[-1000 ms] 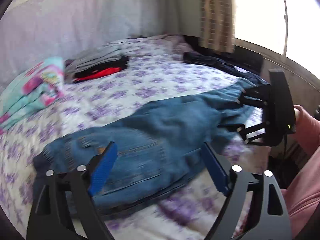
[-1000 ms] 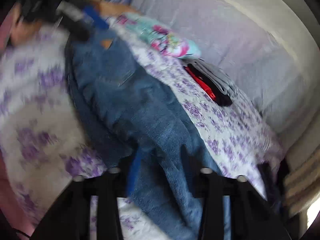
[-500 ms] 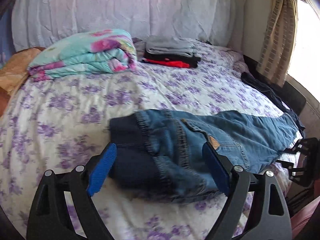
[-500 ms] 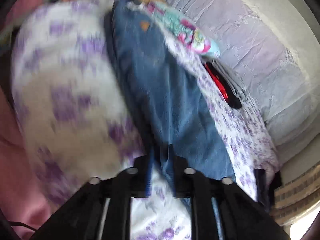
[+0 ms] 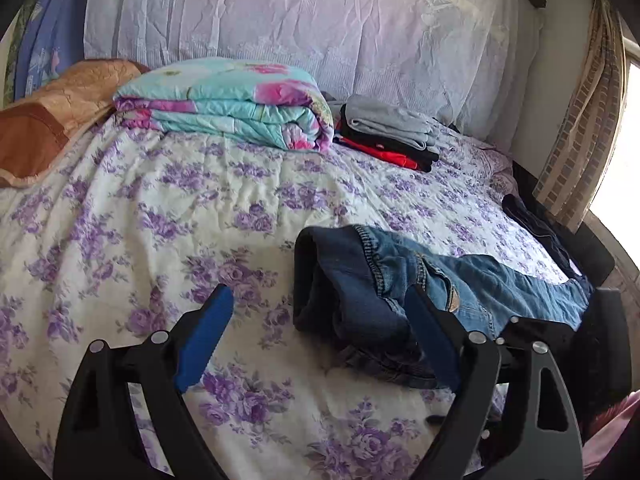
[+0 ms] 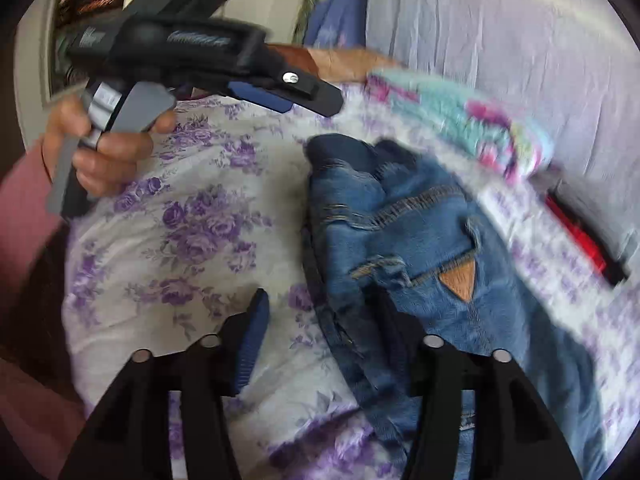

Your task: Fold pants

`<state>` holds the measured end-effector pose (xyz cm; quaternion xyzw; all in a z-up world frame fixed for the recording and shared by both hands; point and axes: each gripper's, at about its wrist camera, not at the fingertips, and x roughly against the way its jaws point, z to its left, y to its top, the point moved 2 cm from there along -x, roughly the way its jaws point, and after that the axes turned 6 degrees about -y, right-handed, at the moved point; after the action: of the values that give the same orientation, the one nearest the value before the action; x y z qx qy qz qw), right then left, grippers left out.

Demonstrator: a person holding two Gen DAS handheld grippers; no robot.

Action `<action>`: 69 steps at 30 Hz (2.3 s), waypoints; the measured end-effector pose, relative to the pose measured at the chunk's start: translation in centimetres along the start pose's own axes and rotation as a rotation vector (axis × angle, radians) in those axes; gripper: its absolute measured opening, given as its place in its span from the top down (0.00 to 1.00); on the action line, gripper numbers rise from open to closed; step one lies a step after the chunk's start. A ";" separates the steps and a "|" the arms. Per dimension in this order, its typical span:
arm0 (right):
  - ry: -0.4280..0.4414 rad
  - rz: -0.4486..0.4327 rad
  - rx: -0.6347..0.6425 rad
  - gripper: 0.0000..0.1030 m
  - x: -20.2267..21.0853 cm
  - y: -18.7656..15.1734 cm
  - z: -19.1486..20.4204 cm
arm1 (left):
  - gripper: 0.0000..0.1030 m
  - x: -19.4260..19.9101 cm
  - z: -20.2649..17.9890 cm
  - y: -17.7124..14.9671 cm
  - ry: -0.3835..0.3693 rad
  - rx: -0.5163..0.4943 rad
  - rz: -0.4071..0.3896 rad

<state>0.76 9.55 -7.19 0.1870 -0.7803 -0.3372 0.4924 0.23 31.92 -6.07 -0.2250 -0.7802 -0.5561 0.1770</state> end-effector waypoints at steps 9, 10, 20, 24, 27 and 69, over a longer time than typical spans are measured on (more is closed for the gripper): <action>-0.147 -0.092 -0.523 0.43 8.5 -4.9 -10.0 | 0.11 -3.0 -11.9 1.5 -0.401 -0.156 0.008; -0.161 -0.066 -0.584 0.43 8.5 -6.0 -11.0 | 0.11 -4.3 -13.6 1.2 -0.448 -0.163 0.039; -0.560 -0.147 -1.134 0.43 20.9 -21.1 -19.5 | 0.10 -12.1 -16.6 -3.2 -0.332 -0.168 0.289; -0.793 -0.201 -1.419 0.49 27.9 -29.9 -20.8 | 0.08 -12.2 -16.7 -3.4 -0.311 -0.195 0.283; -0.812 -0.195 -1.526 0.57 28.9 -33.6 -21.6 | 0.05 -12.3 -17.2 -3.5 -0.289 -0.223 0.289; -0.001 0.059 -0.843 0.66 5.8 -14.2 -18.5 | 0.05 -14.6 -24.0 -7.3 -0.306 -0.353 0.404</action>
<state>14.19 -10.39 -8.28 -0.0534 -0.5793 -0.6127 0.5349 9.03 4.93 -11.88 -0.4838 -0.6289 -0.5962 0.1225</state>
